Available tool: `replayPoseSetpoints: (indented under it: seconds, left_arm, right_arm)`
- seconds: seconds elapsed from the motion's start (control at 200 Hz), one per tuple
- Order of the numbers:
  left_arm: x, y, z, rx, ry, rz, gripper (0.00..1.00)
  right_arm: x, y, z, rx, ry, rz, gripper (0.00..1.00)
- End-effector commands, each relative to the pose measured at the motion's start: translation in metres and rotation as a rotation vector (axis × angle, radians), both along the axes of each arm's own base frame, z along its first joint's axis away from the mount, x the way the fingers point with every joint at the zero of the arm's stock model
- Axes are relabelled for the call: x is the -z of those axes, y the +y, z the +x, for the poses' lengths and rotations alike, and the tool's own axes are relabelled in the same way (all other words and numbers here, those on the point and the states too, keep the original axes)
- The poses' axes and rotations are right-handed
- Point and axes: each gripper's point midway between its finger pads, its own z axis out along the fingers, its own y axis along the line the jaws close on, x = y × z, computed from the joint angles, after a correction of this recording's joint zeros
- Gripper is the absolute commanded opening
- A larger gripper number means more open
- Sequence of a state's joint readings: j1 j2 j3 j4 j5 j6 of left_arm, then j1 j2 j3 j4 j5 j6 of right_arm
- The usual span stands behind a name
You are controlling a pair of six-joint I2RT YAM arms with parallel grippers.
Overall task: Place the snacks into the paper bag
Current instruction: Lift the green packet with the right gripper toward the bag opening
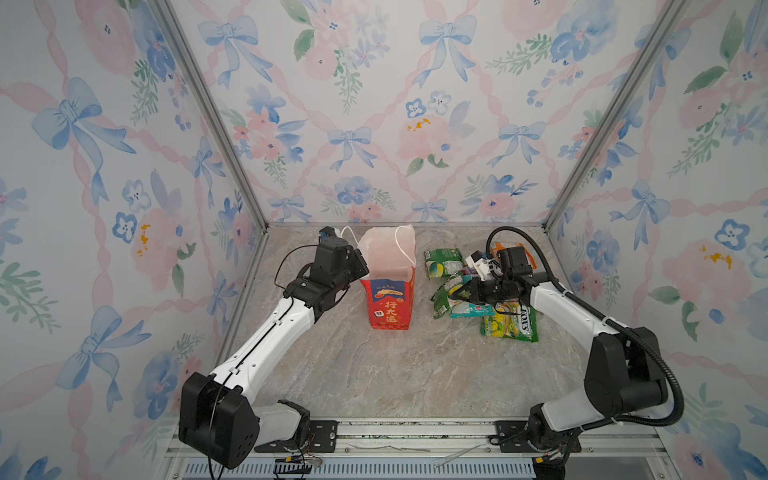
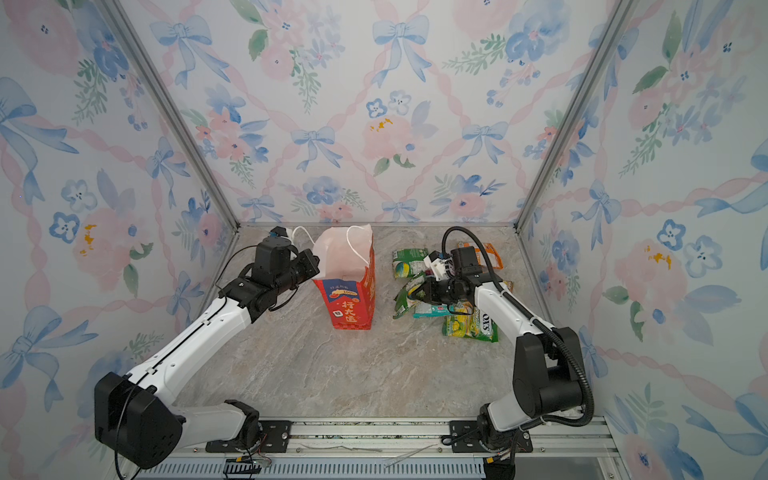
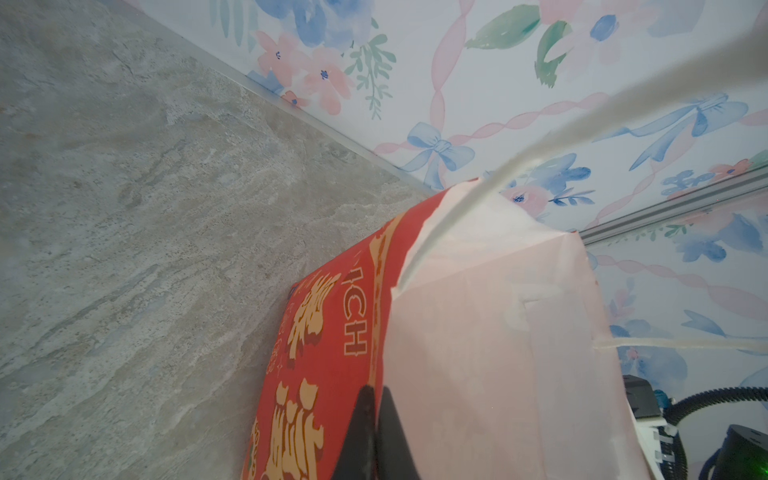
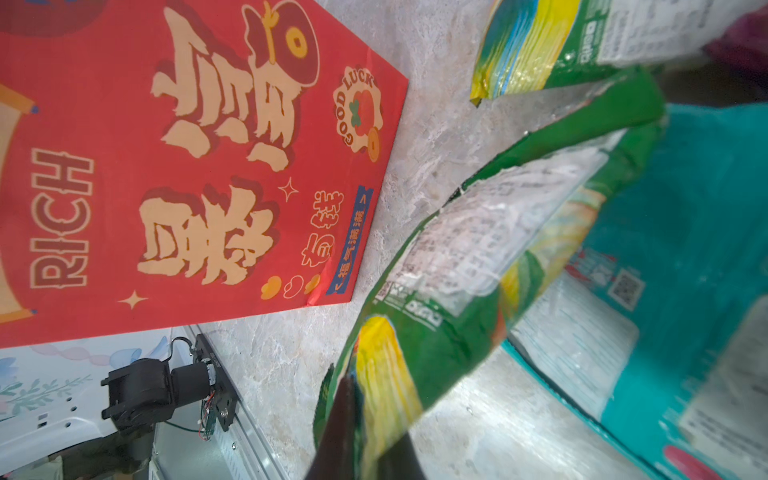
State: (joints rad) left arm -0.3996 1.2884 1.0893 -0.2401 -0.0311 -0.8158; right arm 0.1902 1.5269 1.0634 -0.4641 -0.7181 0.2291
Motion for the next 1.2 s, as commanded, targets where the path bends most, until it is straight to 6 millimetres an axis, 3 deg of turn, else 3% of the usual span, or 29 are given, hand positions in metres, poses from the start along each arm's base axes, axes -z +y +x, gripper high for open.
replayPoseSetpoints:
  seconds: [0.0,0.25,0.52,0.755,0.945,1.195]
  left_arm:
    - [0.016,-0.004,-0.005,0.031,0.046,0.028,0.0]
    - [0.017,-0.006,-0.004,0.041,0.05,0.026,0.0]
    - [0.02,-0.008,-0.003,0.046,0.058,0.03,0.0]
    - [0.021,-0.012,0.0,0.059,0.064,0.024,0.0]
    - [0.016,-0.013,0.0,0.065,0.055,0.017,0.0]
    - [0.0,-0.021,0.002,0.084,0.025,-0.001,0.0]
  right_arm:
    - [-0.051,0.004,-0.005,-0.084,-0.108,0.082,0.0]
    - [-0.137,-0.001,-0.001,-0.13,-0.282,0.224,0.0]
    - [-0.234,0.007,0.001,-0.165,-0.451,0.405,0.0]
    - [-0.301,0.009,0.011,-0.176,-0.592,0.448,0.0]
    - [-0.335,0.02,0.019,-0.189,-0.683,0.497,0.0]
    - [-0.341,0.044,0.026,-0.219,-0.688,0.521,0.0]
